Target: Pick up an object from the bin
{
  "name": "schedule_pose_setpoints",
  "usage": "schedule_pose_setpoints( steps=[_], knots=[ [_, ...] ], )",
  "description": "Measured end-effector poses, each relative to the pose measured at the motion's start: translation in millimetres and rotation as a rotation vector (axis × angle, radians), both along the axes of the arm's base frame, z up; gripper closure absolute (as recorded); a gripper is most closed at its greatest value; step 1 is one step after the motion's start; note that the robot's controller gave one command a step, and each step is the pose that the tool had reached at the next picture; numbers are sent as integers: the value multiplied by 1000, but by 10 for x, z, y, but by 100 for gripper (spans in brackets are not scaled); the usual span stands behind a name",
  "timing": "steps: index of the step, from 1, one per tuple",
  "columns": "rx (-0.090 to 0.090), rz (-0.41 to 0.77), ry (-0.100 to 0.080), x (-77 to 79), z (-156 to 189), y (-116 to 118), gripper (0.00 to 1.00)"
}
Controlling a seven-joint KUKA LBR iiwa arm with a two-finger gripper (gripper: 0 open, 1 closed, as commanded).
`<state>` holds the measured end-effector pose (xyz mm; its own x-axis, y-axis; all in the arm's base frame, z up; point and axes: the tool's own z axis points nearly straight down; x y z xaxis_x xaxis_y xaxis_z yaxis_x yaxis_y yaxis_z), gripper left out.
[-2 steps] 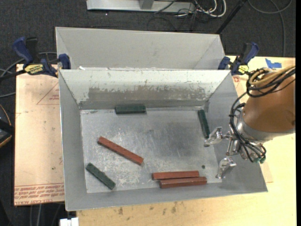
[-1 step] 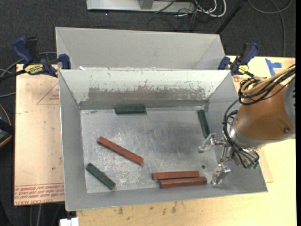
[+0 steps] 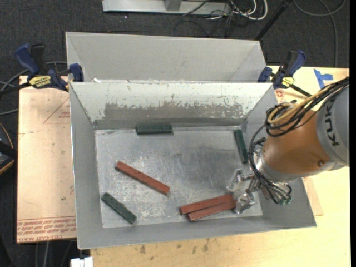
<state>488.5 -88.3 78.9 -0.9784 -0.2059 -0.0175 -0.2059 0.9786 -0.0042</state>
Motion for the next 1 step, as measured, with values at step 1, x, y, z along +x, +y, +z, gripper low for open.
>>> schedule_pose_setpoints(
  steps=[1],
  knots=[
    [0, 0, 0, 0, 0, 0, 100]
  ],
)
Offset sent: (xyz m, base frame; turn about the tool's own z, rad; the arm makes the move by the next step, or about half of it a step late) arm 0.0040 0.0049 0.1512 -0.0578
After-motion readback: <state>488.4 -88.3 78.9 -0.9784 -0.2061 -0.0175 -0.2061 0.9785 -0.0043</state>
